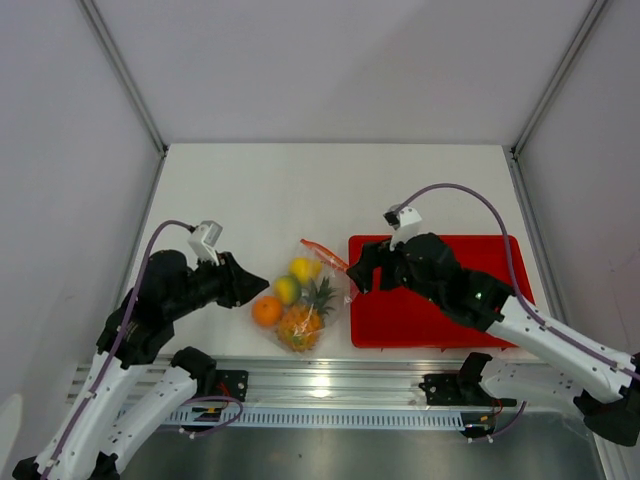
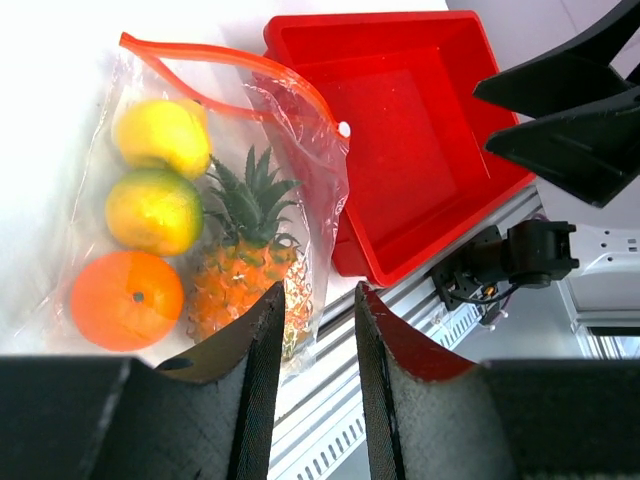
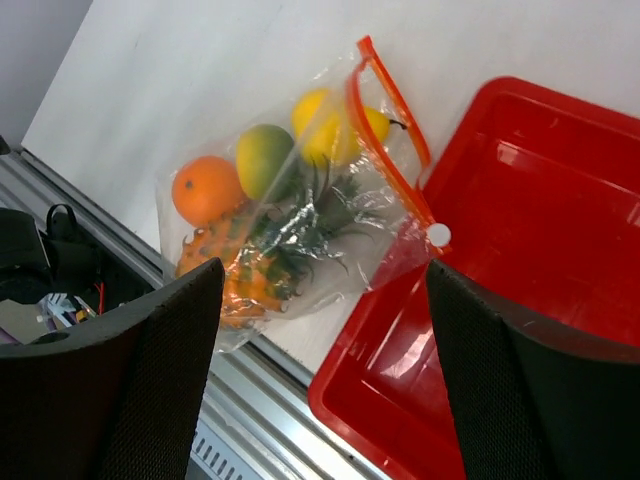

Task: Place the food in the zip-top bag and seal the zipper
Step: Pick up the zipper food storage bag at the center of the board.

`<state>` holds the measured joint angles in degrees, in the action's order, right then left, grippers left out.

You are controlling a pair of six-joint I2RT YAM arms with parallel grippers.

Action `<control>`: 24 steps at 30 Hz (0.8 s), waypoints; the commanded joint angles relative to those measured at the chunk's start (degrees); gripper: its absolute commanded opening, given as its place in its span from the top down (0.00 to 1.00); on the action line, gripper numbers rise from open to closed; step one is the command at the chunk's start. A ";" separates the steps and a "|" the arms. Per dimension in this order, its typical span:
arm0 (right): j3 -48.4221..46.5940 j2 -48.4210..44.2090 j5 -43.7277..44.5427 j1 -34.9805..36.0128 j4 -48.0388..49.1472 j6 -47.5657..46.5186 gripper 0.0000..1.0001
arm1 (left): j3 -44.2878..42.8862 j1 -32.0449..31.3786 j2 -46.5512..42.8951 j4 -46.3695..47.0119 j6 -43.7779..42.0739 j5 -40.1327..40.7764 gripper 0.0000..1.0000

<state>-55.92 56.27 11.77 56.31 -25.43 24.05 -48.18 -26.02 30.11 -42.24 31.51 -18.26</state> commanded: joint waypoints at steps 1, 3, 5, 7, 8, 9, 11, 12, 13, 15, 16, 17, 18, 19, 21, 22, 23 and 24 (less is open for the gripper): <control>5.10 -2.74 -6.83 -3.13 -0.50 3.89 0.18 | 1.16 0.18 0.48 2.95 0.05 -1.33 0.63; 6.61 -2.05 -7.99 -4.89 0.12 5.99 0.22 | 1.34 0.18 0.65 3.30 0.22 -1.60 0.63; 8.45 -0.65 -9.13 -5.60 1.78 6.79 0.24 | 1.34 0.18 0.74 3.39 0.05 -1.86 0.63; 10.12 0.24 -9.66 -5.95 3.10 8.02 0.27 | 1.08 0.18 0.65 3.22 -0.04 -1.95 0.63; 10.65 0.94 -9.92 -6.65 4.85 8.20 0.27 | 1.16 0.18 0.39 2.95 -0.04 -2.04 0.63; 11.18 1.21 -10.53 -7.18 5.47 8.29 0.28 | 1.16 0.18 0.30 2.86 -0.22 -2.04 0.63; 12.76 1.82 -11.07 -8.32 7.23 9.17 0.30 | 1.16 0.18 -0.14 2.43 -0.31 -1.95 0.64; 13.55 2.09 -12.98 -9.81 8.11 9.43 0.31 | 1.25 0.18 -0.31 2.16 -0.39 -1.95 0.63; 14.60 2.18 -15.44 -10.69 9.42 9.78 0.33 | 1.16 0.18 -0.49 2.07 -0.39 -1.95 0.64; 17.94 2.70 -18.52 -13.93 14.08 10.22 0.36 | 1.77 0.18 -0.84 2.07 -0.31 -1.87 0.63; 18.82 2.96 -20.02 -14.73 15.83 10.14 0.40 | 1.95 0.18 -1.01 2.16 -0.22 -1.95 0.63; 19.53 3.32 -21.51 -15.35 18.46 9.79 0.41 | 2.13 0.18 -1.02 2.25 -0.13 -2.04 0.63; 20.40 3.58 -21.87 -15.71 19.27 9.52 0.42 | 2.22 0.18 -0.84 2.25 -0.04 -2.22 0.63; 20.85 4.28 -22.31 -16.23 21.19 9.17 0.45 | 2.13 0.18 -0.84 2.34 0.05 -2.39 0.63; 21.55 4.81 -23.72 -16.93 22.61 8.82 0.47 | 2.13 0.18 -0.84 2.42 0.13 -2.66 0.63; 21.82 5.25 -24.25 -17.72 23.49 8.82 0.49 | 2.13 0.18 -0.84 2.34 0.13 -2.66 0.63; 22.08 5.34 -24.60 -18.08 24.80 8.90 0.50 | 1.95 0.18 -0.84 2.25 0.05 -2.48 0.63; 22.34 5.51 -25.30 -18.43 25.95 9.08 0.50 | 1.95 0.18 -0.84 2.25 -0.04 -2.48 0.63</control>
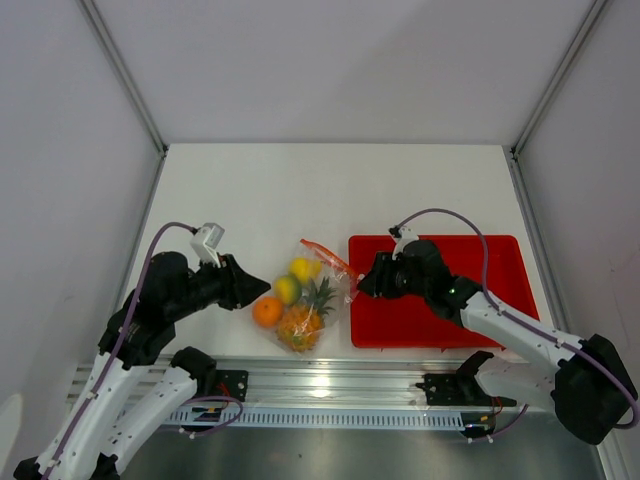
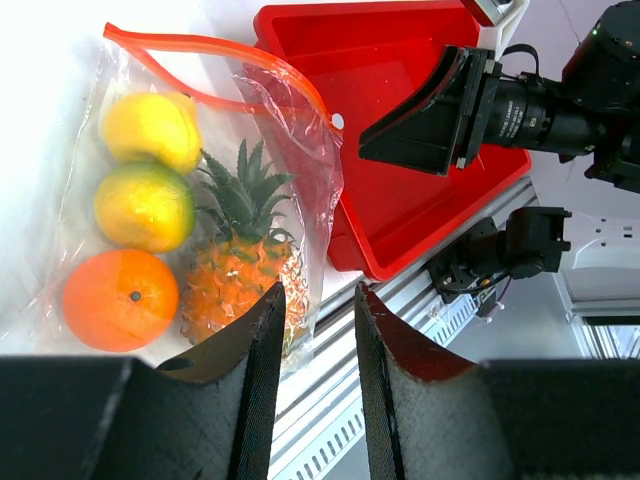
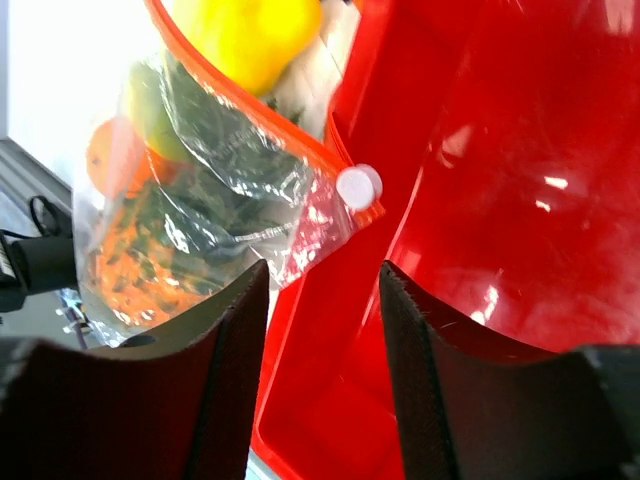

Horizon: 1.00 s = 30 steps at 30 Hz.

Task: Place the food in the zip-top bag and seal the zipper
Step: Pick up the zipper food storage bag at the center of the board.

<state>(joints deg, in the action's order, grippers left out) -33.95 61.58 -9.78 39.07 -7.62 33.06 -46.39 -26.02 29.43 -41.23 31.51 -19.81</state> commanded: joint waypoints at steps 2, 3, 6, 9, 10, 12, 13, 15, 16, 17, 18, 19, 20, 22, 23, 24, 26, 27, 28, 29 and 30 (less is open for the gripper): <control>1.17 0.73 -4.45 -2.15 11.12 0.51 0.53 | 0.07 0.18 -0.08 1.33 -0.04 -0.93 0.63; 1.17 1.17 -4.81 -2.50 11.57 0.78 0.54 | 0.25 0.18 0.01 1.42 -0.04 -0.93 0.63; 1.17 3.19 -4.72 -3.47 12.62 0.78 0.55 | 0.08 0.18 0.01 1.33 -0.04 -1.02 0.64; 1.26 5.29 -4.98 -4.00 14.21 0.69 0.56 | 0.16 0.18 0.10 1.33 -0.13 -0.93 0.63; 1.26 5.82 -4.98 -4.00 14.38 0.69 0.57 | 0.16 0.18 0.01 1.33 -0.13 -0.93 0.64; 1.35 6.97 -5.16 -4.00 14.82 0.78 0.57 | 0.25 0.18 0.19 1.33 -0.22 -0.84 0.63; 1.35 7.15 -5.16 -4.00 15.09 0.78 0.57 | 0.16 0.18 0.19 1.33 -0.22 -0.84 0.63; 1.43 7.76 -4.90 -4.00 15.26 0.87 0.57 | 0.60 0.18 0.28 1.51 -0.39 -0.84 0.63; 1.52 8.02 -4.72 -4.09 15.44 0.69 0.58 | 0.51 0.18 0.28 1.68 -0.39 -0.84 0.63; 1.52 8.29 -4.55 -4.09 15.61 0.52 0.58 | 0.60 0.18 0.36 1.77 -0.39 -0.93 0.63; 1.61 8.64 -4.55 -4.09 15.70 0.52 0.58 | 0.69 0.18 0.45 1.86 -0.31 -1.02 0.63; 1.61 9.25 -4.81 -4.18 15.88 0.52 0.58 | 0.78 0.18 0.54 2.03 -0.39 -1.19 0.63; 1.70 9.61 -4.90 -4.18 16.05 0.60 0.59 | 0.69 0.18 0.54 2.03 -0.39 -1.11 0.63; 1.87 9.96 -5.25 -4.09 16.41 0.78 0.59 | 0.78 0.18 0.63 2.03 -0.48 -1.19 0.63; 1.96 9.96 -5.16 -4.18 16.49 0.69 0.59 | 0.78 0.18 0.63 1.95 -0.48 -1.19 0.63; 2.05 9.87 -5.07 -4.26 16.41 0.60 0.59 | 0.69 0.18 0.54 1.95 -0.48 -1.19 0.63; 2.31 8.91 -4.99 -4.18 15.97 0.43 0.59 | 0.69 0.18 0.45 1.77 -0.66 -1.10 0.63; 2.40 8.47 -4.64 -4.18 15.71 0.08 0.59 | 0.78 0.18 0.37 1.60 -0.83 -1.02 0.63; 2.58 7.16 -4.37 -4.18 14.92 -0.01 0.59 | 0.86 0.18 0.28 1.51 -0.75 -1.02 0.63; 2.66 6.54 -4.11 -4.18 14.30 -0.19 0.59 | 0.95 0.18 0.28 1.51 -0.83 -0.93 0.63; 2.84 5.84 -3.67 -4.18 13.60 -0.54 0.59 | 0.95 0.18 0.28 1.68 -0.75 -1.02 0.63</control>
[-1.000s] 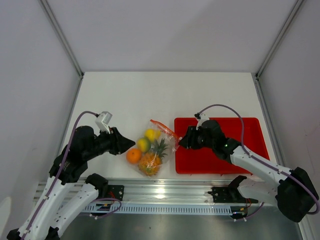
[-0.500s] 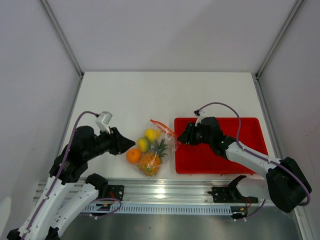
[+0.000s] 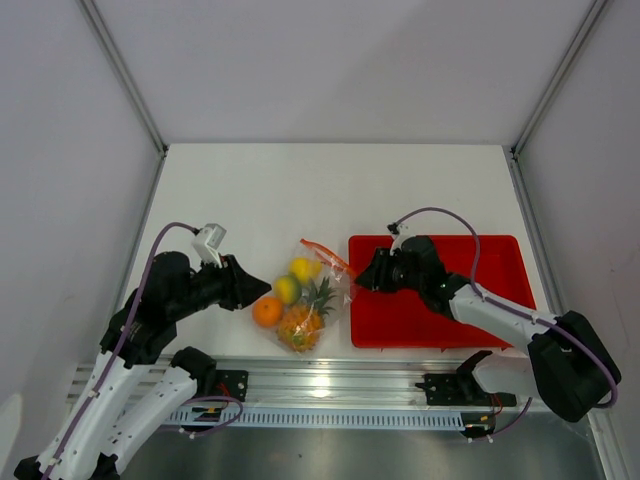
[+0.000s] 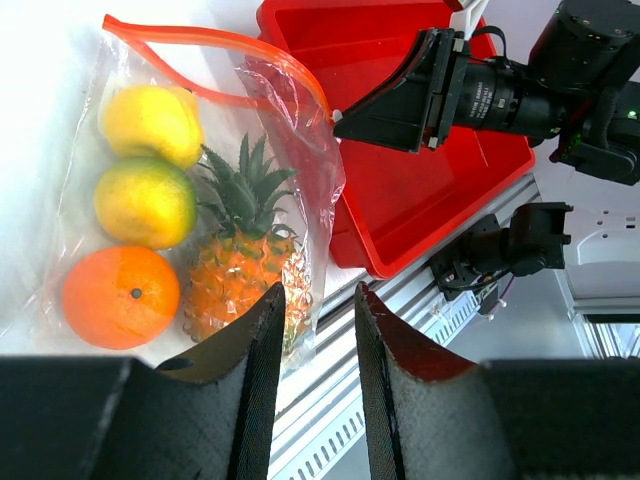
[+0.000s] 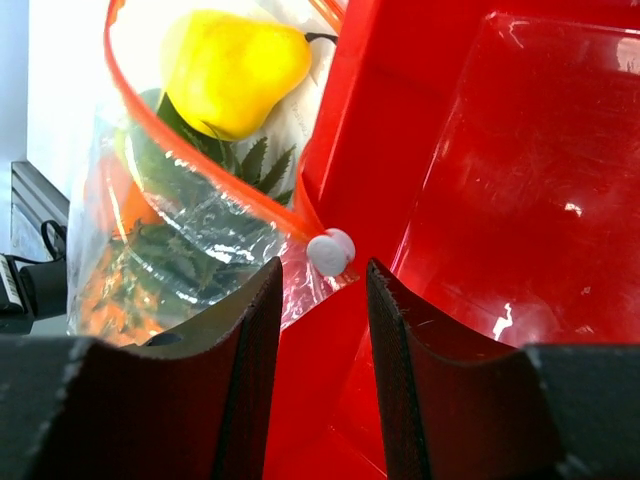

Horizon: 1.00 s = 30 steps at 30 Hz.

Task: Place the food in the zip-top bag and seal the zipper
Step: Pick up the zipper food storage bag at the center of the board.

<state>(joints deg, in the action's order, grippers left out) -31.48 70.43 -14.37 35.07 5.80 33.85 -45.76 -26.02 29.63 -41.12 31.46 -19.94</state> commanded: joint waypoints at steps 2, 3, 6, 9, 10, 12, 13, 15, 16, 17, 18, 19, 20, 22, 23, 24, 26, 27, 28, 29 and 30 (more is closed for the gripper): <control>1.07 -4.51 1.10 -0.18 -0.18 -1.59 0.59 | 0.49 0.18 0.17 1.83 -0.79 -0.71 0.63; 1.25 -4.78 1.01 -0.18 -0.18 -1.76 0.59 | 0.58 0.18 0.25 2.10 -0.62 -0.80 0.63; 2.13 -4.43 -0.04 -0.44 1.13 -1.85 0.60 | 0.49 0.18 0.69 2.62 -0.44 -1.32 0.63; 2.48 -3.03 -1.53 -0.79 3.33 -1.68 0.60 | -0.03 0.18 0.96 2.45 -0.26 -1.59 0.64; 2.57 -2.50 -1.80 -0.79 3.77 -1.50 0.60 | -0.38 0.18 0.96 2.36 -0.35 -1.41 0.64; 2.39 -0.84 -2.76 -1.49 5.26 -1.15 0.60 | -1.00 0.18 0.87 1.84 -0.52 -1.24 0.64; 2.39 -0.22 -3.20 -1.67 5.62 -0.98 0.60 | -1.09 0.18 0.78 1.31 -0.70 -1.15 0.64; 2.39 1.36 -4.17 -2.37 7.19 -0.45 0.60 | -1.61 0.18 0.52 0.96 -0.79 -0.80 0.64; 2.39 1.81 -4.61 -2.46 7.90 -0.36 0.60 | -1.70 0.18 0.43 0.78 -0.88 -0.62 0.64; 2.39 2.25 -5.05 -2.64 8.52 -0.19 0.60 | -1.79 0.18 0.43 0.52 -0.96 -0.62 0.64; 2.31 2.69 -5.84 -2.72 9.74 -0.18 0.61 | -1.79 0.18 0.34 0.43 -1.05 -0.45 0.64; 2.22 3.56 -6.19 -2.81 10.28 -0.18 0.61 | -1.97 0.18 0.34 0.26 -0.97 -0.45 0.64; 2.22 4.00 -7.07 -3.07 10.98 -0.10 0.61 | -1.88 0.18 0.34 0.34 -0.97 -0.36 0.64; 2.13 5.06 -8.21 -3.34 12.56 0.08 0.62 | -2.05 0.18 0.43 0.17 -1.05 -0.36 0.64; 2.22 5.24 -8.65 -3.43 13.18 0.17 0.63 | -2.05 0.18 0.43 0.08 -0.97 -0.27 0.64; 2.22 5.41 -9.87 -3.43 14.49 0.34 0.64 | -2.14 0.18 0.43 0.08 -1.05 -0.36 0.64; 2.48 5.68 -12.51 -3.52 16.86 0.43 0.65 | -2.32 0.18 0.43 -0.10 -1.14 -0.36 0.64; 2.48 5.59 -13.13 -3.43 17.31 0.43 0.65 | -2.23 0.18 0.43 -0.10 -1.14 -0.27 0.64; 2.48 5.59 -13.57 -3.52 17.57 0.52 0.65 | -2.40 0.18 0.43 -0.18 -1.23 -0.18 0.64; 2.48 5.59 -14.36 -3.43 17.84 0.61 0.65 | -1.97 0.18 0.43 -0.10 -1.14 -0.18 0.64; 2.57 5.50 -14.72 -3.43 18.27 0.69 0.65 | -2.32 0.18 0.52 -0.18 -1.23 -0.18 0.64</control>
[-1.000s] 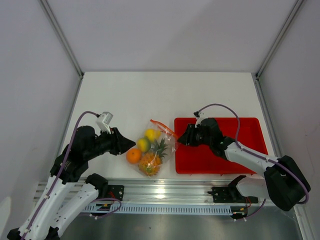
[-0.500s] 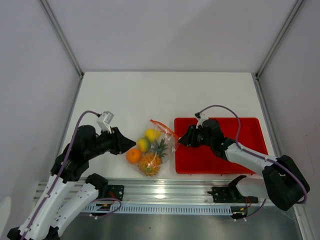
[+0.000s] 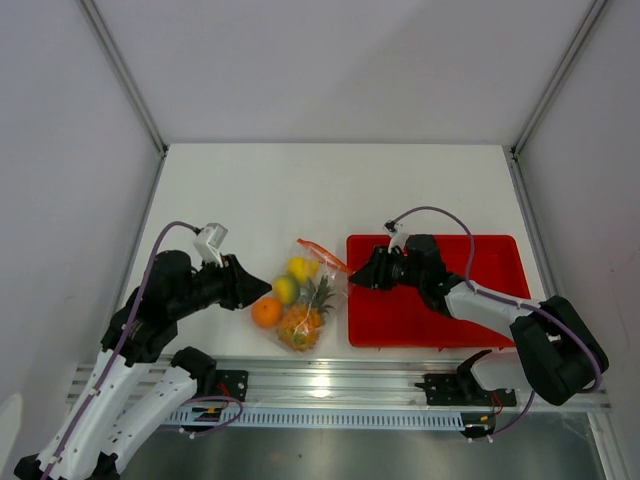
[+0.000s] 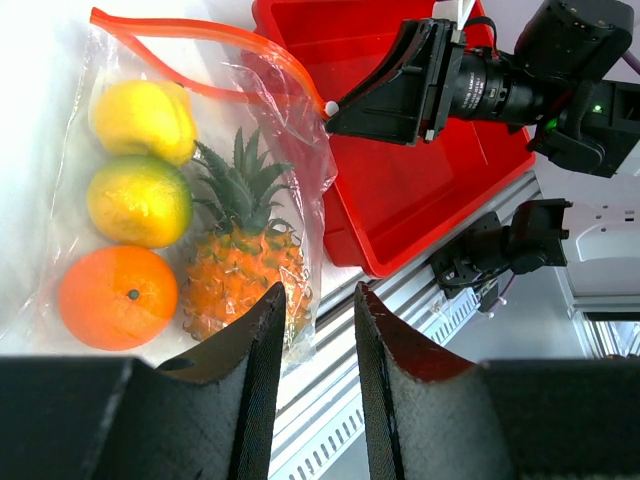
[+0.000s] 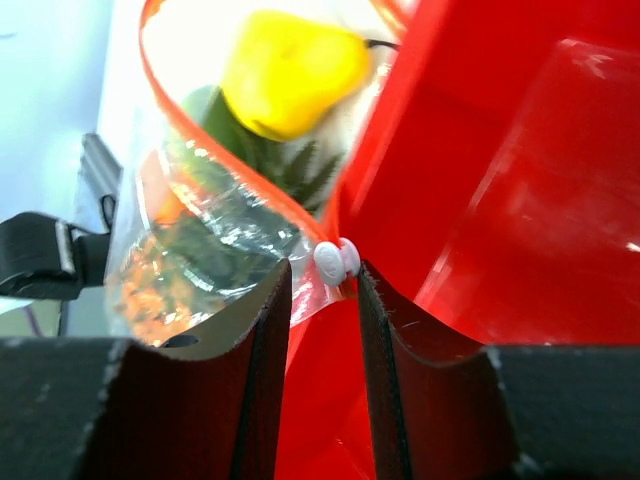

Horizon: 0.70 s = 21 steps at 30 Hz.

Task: Place the food in the zip-top bag and seal the zipper
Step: Pick up the zipper food storage bag at the center of the board.

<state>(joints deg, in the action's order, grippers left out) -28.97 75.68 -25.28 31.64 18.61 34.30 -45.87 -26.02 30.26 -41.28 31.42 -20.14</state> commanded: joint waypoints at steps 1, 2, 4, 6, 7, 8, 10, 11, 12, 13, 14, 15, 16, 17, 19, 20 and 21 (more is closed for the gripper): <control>0.06 0.26 -4.08 -0.08 5.64 0.15 0.65 | -2.30 0.18 -0.11 -0.03 -1.18 -0.07 0.64; 0.06 0.08 -4.34 0.00 5.82 0.24 0.66 | -2.12 0.18 -0.11 -0.03 -1.18 -0.16 0.64; 0.14 0.17 -4.69 -0.09 6.00 0.15 0.66 | -2.21 0.18 -0.11 0.14 -1.10 -0.25 0.64; 0.14 0.52 -4.87 -0.08 6.35 0.15 0.68 | -2.21 0.18 0.06 0.14 -1.18 -0.25 0.64; 0.06 0.87 -4.87 -0.09 6.35 0.32 0.69 | -2.21 0.18 0.15 0.32 -1.10 -0.25 0.64; 0.06 1.13 -4.96 -0.09 6.61 0.32 0.69 | -2.21 0.18 0.24 0.32 -1.18 -0.25 0.64; -0.21 1.92 -4.35 -0.17 6.70 0.33 0.69 | -2.30 0.18 0.41 0.41 -1.10 -0.34 0.64; -0.38 2.28 -4.08 -0.17 6.70 0.32 0.68 | -2.38 0.18 0.50 0.41 -1.10 -0.51 0.64; -0.56 2.63 -4.08 -0.17 6.70 0.41 0.68 | -2.30 0.18 0.59 0.49 -1.18 -0.51 0.64; -0.99 3.50 -4.16 -0.26 6.79 0.41 0.69 | -2.30 0.18 0.68 0.50 -1.27 -0.60 0.64; -1.26 3.77 -4.17 -0.43 6.88 0.41 0.69 | -2.38 0.18 0.68 0.41 -1.19 -0.60 0.63; -1.52 4.30 -4.17 -0.44 6.88 0.50 0.69 | -2.39 0.18 0.59 0.41 -1.27 -0.43 0.64; -1.96 5.00 -4.08 -0.44 6.88 0.41 0.70 | -2.30 0.18 0.59 0.32 -1.36 -0.34 0.64; -2.23 5.35 -3.90 -0.35 6.79 0.41 0.71 | -2.30 0.18 0.59 0.49 -1.36 -0.34 0.64; -2.58 5.71 -3.55 -0.44 6.61 0.24 0.75 | -2.30 0.18 0.59 0.41 -1.45 -0.34 0.64; -2.93 5.97 -3.29 -0.44 6.53 0.32 0.79 | -2.12 0.18 0.59 0.32 -1.45 -0.34 0.64; -3.02 6.06 -3.29 -0.44 6.53 0.24 0.81 | -1.95 0.18 0.68 0.41 -1.45 -0.34 0.64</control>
<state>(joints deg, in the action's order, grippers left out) -29.87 80.68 -28.93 31.33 23.07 34.92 -45.87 -26.02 30.50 -41.30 31.22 -20.16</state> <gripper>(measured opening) 0.218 0.364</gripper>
